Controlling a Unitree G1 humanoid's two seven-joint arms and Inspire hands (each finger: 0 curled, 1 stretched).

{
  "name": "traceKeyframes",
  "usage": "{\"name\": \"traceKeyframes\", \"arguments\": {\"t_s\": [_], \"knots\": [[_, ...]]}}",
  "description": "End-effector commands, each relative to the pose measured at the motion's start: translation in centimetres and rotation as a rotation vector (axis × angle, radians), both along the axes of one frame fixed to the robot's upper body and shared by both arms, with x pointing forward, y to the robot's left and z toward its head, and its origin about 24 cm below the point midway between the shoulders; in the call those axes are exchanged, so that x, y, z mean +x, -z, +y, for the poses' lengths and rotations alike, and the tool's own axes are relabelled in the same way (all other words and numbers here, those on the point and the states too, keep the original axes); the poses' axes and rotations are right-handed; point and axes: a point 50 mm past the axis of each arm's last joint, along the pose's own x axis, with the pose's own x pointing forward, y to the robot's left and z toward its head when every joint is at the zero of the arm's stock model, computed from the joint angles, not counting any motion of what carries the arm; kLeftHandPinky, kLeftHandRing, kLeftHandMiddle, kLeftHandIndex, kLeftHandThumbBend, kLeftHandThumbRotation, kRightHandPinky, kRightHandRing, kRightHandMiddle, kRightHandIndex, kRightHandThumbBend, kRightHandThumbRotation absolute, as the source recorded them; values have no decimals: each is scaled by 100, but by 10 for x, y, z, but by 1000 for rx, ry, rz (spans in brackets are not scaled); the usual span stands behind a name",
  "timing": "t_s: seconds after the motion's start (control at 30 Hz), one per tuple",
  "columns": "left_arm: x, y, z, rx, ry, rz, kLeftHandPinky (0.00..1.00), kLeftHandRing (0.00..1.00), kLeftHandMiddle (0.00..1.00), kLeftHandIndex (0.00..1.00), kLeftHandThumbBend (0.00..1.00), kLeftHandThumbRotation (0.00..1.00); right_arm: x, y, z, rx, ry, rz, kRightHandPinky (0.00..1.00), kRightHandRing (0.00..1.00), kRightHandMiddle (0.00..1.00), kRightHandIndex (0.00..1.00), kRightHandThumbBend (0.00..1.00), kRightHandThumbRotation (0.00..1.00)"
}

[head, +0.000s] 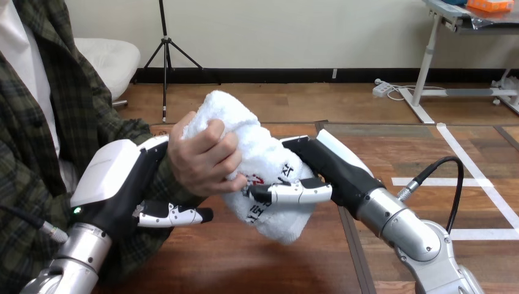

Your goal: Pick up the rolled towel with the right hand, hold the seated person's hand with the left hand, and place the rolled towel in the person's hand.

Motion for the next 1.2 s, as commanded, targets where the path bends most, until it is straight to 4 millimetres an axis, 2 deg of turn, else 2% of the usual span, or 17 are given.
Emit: {"name": "traceKeyframes", "arguments": {"t_s": [0.0, 0.13, 0.43, 1.17], "knots": [[3, -12, -16, 21, 61, -45, 85, 94, 97, 99, 100, 40, 7, -35, 8, 23, -38, -137, 93, 97, 98, 99, 100, 65], [3, -12, -15, 38, 61, -44, 91, 98, 99, 100, 100, 43, 8, -35, 6, 28, -36, -138, 96, 99, 99, 100, 100, 68], [2, -13, -14, 55, 49, -42, 98, 100, 100, 100, 100, 54, 9, -35, 0, 25, -29, -142, 100, 100, 100, 100, 100, 74], [1, -11, -14, 47, 29, -90, 100, 100, 100, 100, 100, 70, 5, -34, -13, 37, 22, -168, 100, 100, 100, 100, 100, 81]]}}
